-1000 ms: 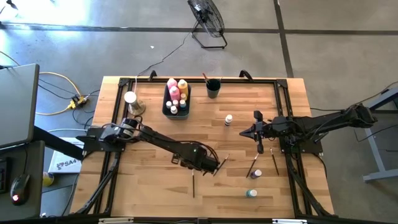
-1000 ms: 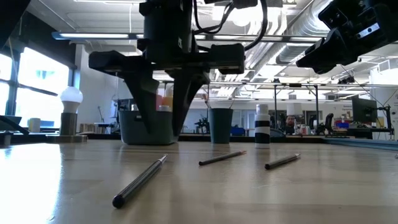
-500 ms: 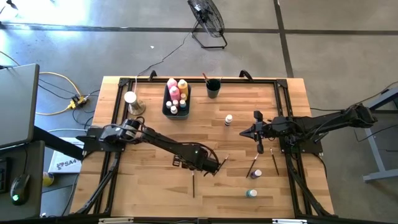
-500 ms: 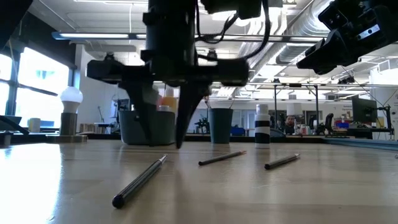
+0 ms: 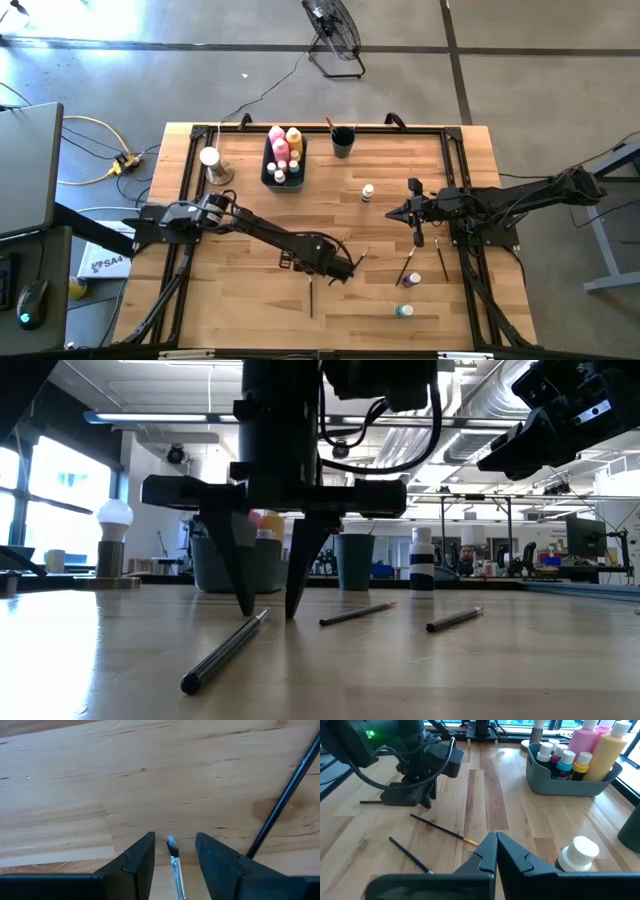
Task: Pick & Place Paint Supplies
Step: Put the silver paint brush into the green cup
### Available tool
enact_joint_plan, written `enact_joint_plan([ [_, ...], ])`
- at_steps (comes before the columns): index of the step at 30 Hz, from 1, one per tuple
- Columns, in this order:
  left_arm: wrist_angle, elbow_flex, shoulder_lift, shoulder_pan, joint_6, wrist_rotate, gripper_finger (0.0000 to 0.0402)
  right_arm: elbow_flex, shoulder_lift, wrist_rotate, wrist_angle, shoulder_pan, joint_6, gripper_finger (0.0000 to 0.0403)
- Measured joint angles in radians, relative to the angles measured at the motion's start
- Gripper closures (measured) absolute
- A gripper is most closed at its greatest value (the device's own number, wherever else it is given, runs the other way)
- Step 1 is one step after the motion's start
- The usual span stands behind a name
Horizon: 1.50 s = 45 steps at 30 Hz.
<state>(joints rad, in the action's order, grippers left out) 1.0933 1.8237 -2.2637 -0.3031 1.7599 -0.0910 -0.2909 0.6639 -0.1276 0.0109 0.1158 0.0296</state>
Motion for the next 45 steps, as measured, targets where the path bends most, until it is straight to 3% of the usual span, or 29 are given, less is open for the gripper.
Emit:
enact_joint_plan([
  [6,-0.001,0.0,-0.002,0.0,0.0,-0.008,0.0265,0.0,0.0,0.0,0.0,0.0,-0.004,0.0401],
  [16,-0.01,0.0,-0.004,0.0,-0.024,-0.013,0.0355,0.0,0.0,0.0,0.0,0.0,-0.004,0.0401],
  [23,-0.003,-0.002,-0.005,0.0,-0.03,-0.021,0.0396,0.0,0.0,0.0,0.0,0.0,-0.004,0.0401],
  [39,-0.017,-0.005,0.006,-0.001,-0.17,-0.064,0.0401,0.0,0.0,0.0,0.0,0.0,-0.004,0.0401],
  [45,-0.017,-0.008,0.044,0.005,-0.22,-0.178,0.0401,0.0,0.0,0.0,0.0,0.0,-0.004,0.0401],
])
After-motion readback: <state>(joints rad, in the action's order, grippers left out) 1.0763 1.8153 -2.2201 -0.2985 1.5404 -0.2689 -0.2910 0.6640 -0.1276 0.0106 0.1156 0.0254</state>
